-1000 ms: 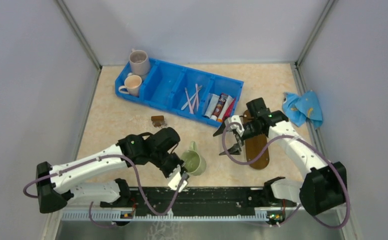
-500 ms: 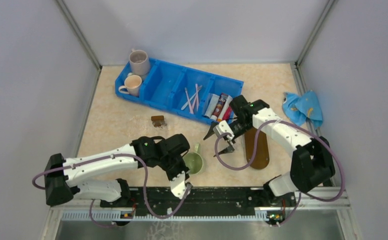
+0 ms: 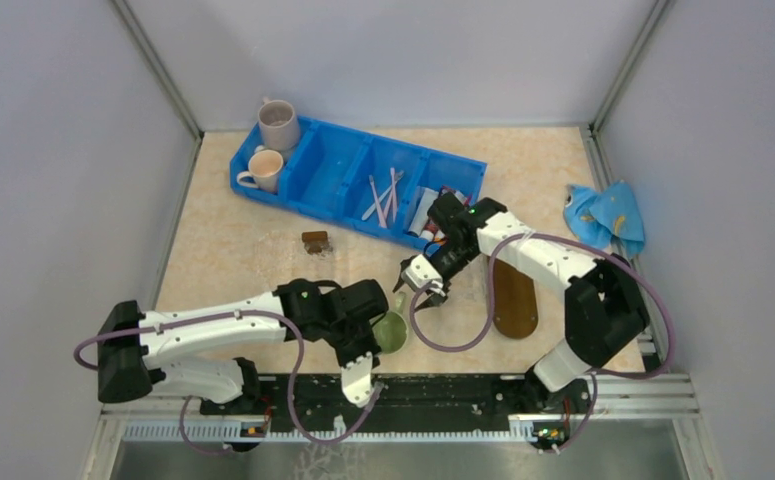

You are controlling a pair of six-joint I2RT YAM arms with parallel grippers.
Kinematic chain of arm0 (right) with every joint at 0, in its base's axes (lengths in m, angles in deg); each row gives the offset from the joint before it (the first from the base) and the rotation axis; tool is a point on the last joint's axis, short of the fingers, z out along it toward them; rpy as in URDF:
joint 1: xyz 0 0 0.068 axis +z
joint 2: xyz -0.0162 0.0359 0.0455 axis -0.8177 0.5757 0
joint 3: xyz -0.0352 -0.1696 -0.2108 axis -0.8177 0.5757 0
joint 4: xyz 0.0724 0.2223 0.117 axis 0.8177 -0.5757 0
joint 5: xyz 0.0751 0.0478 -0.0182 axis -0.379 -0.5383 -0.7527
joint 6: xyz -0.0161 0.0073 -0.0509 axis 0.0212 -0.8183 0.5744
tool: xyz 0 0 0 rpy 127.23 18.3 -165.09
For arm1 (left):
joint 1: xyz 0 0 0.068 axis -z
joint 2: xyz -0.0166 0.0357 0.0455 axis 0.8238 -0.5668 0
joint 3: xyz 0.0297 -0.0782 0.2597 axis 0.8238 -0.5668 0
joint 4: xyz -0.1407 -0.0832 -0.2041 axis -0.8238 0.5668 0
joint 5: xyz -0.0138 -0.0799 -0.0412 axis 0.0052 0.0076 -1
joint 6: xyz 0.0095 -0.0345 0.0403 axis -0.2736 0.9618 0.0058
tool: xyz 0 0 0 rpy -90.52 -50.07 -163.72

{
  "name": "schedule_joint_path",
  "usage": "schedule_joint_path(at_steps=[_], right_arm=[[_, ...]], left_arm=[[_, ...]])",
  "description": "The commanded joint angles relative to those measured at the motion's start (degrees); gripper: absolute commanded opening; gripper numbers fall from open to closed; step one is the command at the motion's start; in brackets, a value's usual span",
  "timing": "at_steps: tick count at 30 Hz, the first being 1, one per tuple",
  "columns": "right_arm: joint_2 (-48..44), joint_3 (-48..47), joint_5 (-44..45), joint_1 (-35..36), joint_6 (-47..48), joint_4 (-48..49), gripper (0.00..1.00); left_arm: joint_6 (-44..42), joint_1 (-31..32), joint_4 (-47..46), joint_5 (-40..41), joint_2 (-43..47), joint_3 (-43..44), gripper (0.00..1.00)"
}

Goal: Prepare toiletry sets of a toothbrush and toothpaste on the tray
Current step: Place the cup on the tray.

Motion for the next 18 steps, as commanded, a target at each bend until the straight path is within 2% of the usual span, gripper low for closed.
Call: schedule_joint_path(at_steps=[1,3,5,15,17,18], right_arm=[[0.7,-2.0,2.4,2.5,3.9,-0.4,0.5],[1.2,-2.2,3.3,3.0,7.1,-2.2,0.41],[1.9,-2.5,3.6,3.2,9.6,-3.8,0.37],[3.5,-2.8,5.9,5.6,11.6,-4.5,0.33],[3.7,-3.0,6.1,5.7,11.5,-4.6,0.29],[3.8,-3.1,6.1,5.7,11.4,-4.8,0.24]], left_arm=[[-3.5,0.9,-0.7,1.5,0.4,1.3,0.0],[-3.7,1.1,-0.7,1.6,0.3,1.2,0.0],[-4.0,1.3,-0.8,2.1,0.2,1.1,0.0],[-4.7,2.1,-1.1,3.2,-0.6,1.2,0.0],[-4.7,2.2,-1.1,3.3,-0.7,1.2,0.0],[-4.8,2.2,-1.2,3.5,-0.7,1.0,0.0]])
